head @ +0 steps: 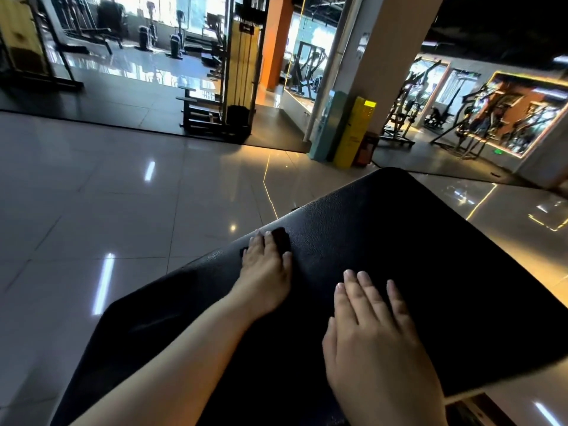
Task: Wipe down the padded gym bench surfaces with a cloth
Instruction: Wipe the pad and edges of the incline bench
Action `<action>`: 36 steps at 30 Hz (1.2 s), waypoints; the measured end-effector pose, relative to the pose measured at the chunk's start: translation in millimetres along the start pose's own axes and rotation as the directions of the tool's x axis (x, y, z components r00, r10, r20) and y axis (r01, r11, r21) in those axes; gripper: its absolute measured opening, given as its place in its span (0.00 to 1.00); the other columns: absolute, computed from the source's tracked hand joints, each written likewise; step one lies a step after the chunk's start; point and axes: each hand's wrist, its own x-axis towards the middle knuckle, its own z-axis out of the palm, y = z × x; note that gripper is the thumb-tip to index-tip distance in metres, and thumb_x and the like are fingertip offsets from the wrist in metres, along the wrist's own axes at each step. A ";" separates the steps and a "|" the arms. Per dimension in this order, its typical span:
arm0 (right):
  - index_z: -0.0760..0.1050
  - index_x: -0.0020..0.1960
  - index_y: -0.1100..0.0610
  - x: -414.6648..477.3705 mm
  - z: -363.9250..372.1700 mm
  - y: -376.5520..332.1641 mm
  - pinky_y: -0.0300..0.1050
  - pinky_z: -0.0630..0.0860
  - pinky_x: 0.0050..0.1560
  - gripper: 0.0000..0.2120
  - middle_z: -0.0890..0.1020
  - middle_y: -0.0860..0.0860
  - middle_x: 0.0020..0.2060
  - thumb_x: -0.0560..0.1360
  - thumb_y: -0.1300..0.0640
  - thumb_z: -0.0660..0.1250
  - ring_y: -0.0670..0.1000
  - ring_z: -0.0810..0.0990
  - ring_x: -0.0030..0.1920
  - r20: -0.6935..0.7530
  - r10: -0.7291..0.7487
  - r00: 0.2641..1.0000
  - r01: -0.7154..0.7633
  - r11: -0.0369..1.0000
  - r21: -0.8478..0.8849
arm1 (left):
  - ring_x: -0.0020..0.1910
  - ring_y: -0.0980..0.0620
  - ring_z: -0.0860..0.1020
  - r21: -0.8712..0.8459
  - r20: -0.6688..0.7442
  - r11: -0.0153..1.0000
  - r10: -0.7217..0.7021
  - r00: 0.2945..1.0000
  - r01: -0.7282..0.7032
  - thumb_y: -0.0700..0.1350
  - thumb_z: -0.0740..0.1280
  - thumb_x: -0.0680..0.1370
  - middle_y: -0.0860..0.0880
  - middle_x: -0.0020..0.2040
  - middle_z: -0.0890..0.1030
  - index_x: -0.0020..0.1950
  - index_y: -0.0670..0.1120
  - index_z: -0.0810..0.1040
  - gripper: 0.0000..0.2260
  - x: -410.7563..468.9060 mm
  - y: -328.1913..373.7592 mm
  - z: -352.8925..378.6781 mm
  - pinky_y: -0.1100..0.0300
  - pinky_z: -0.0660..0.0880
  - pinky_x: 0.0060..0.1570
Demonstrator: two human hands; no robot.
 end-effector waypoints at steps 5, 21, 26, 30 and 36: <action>0.82 0.50 0.66 -1.0 10.9 0.1 0.66 0.65 0.65 0.15 0.83 0.63 0.56 0.70 0.64 0.59 0.63 0.82 0.61 -0.205 0.042 0.978 -0.041 0.999 0.009 | 0.80 0.55 0.40 -0.027 -0.009 0.794 0.607 0.795 -0.607 0.55 0.50 0.82 0.51 0.82 0.48 0.81 0.48 0.49 0.28 -38.5 35.0 8.5 0.61 0.38 0.77; 0.79 0.38 0.60 -2.6 13.4 1.7 0.61 0.69 0.64 0.15 0.82 0.56 0.42 0.74 0.64 0.54 0.58 0.83 0.51 -0.297 0.030 0.954 -0.001 0.995 0.097 | 0.80 0.58 0.47 -0.104 0.096 0.736 0.676 0.730 -0.668 0.41 0.58 0.82 0.57 0.81 0.50 0.81 0.50 0.53 0.28 -46.6 -29.8 -12.9 0.57 0.43 0.78; 0.81 0.48 0.61 -1.3 1.3 -1.6 0.60 0.65 0.70 0.11 0.82 0.59 0.53 0.68 0.69 0.63 0.61 0.80 0.60 -0.096 0.082 0.992 -0.079 0.996 0.033 | 0.79 0.59 0.39 -0.011 0.000 0.927 0.374 0.927 -0.374 0.54 0.50 0.79 0.59 0.79 0.40 0.81 0.51 0.47 0.30 -0.7 -43.7 -9.3 0.60 0.36 0.77; 0.81 0.52 0.63 -2.1 -4.8 -9.6 0.57 0.66 0.71 0.13 0.81 0.61 0.57 0.70 0.73 0.68 0.62 0.79 0.63 -0.017 0.158 0.987 -0.158 0.987 0.037 | 0.79 0.60 0.41 -0.100 0.092 0.710 0.704 0.704 -0.697 0.46 0.58 0.83 0.59 0.81 0.46 0.81 0.55 0.49 0.28 -59.0 -14.5 -7.0 0.63 0.37 0.76; 0.80 0.51 0.61 -4.5 -10.4 -21.6 0.53 0.67 0.72 0.11 0.81 0.59 0.59 0.75 0.65 0.60 0.59 0.79 0.64 0.040 0.172 0.984 -0.173 0.985 0.024 | 0.79 0.61 0.43 -0.109 0.038 0.853 0.516 0.856 -0.510 0.45 0.55 0.79 0.60 0.80 0.48 0.81 0.52 0.54 0.29 -19.8 -82.1 -19.1 0.49 0.45 0.79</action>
